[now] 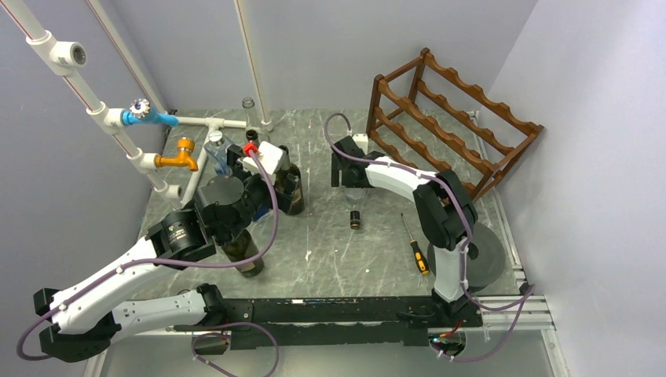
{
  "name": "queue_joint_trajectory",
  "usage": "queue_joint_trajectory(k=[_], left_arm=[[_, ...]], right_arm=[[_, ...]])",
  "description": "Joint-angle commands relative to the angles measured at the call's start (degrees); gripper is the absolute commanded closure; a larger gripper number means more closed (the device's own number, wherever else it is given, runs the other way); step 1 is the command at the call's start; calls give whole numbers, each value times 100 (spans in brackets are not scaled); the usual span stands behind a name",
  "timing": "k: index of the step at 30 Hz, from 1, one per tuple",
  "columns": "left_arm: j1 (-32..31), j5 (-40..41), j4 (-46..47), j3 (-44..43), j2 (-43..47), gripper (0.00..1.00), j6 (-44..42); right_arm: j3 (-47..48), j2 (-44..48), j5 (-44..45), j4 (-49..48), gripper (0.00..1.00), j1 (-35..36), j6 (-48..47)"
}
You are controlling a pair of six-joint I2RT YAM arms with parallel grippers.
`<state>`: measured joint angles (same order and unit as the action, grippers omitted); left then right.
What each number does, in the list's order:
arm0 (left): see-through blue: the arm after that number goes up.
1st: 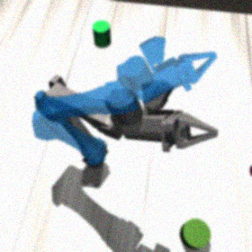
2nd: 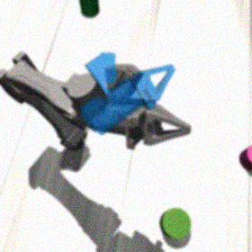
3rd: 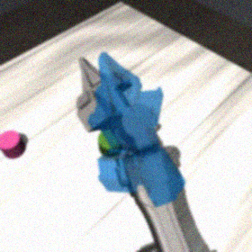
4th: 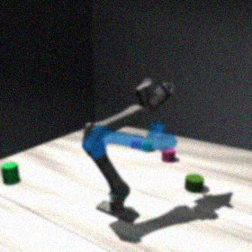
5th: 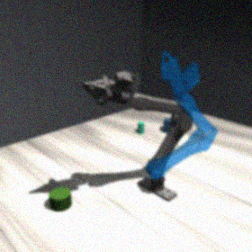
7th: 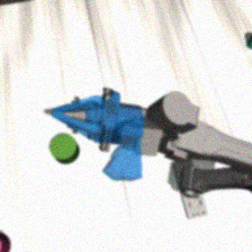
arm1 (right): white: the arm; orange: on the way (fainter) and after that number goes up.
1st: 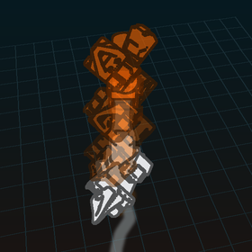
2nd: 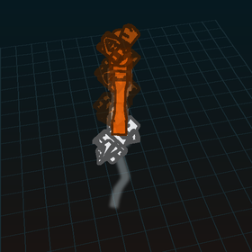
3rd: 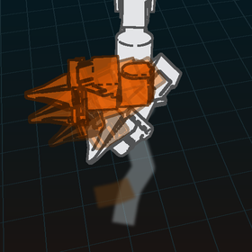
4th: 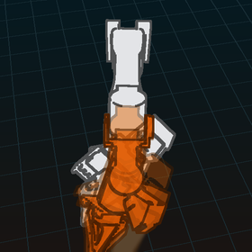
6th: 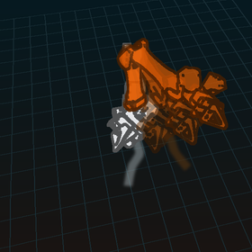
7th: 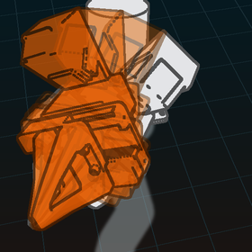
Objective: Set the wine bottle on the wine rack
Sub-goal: Pick up the wine bottle from the center of the board.
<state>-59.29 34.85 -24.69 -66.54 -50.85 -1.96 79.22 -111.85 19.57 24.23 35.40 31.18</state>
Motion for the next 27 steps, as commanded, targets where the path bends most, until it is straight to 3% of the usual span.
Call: queue_joint_trajectory(k=[1,6,9,11,27], left_arm=[[-39,112,149,-11,38,1,-67],[-39,114,156,-17,5,0,-77],[-46,112,156,-3,-11,0,-77],[-48,123,153,-15,-26,1,-81],[-48,47,179,21,-102,0,-33]], right_arm=[[479,-239,559,271,19,9,646],[452,-207,838,327,60,50,1528],[561,-205,1093,529,78,55,2049],[651,-174,1317,701,98,58,2333],[1724,-577,2285,1324,100,-33,2886]])
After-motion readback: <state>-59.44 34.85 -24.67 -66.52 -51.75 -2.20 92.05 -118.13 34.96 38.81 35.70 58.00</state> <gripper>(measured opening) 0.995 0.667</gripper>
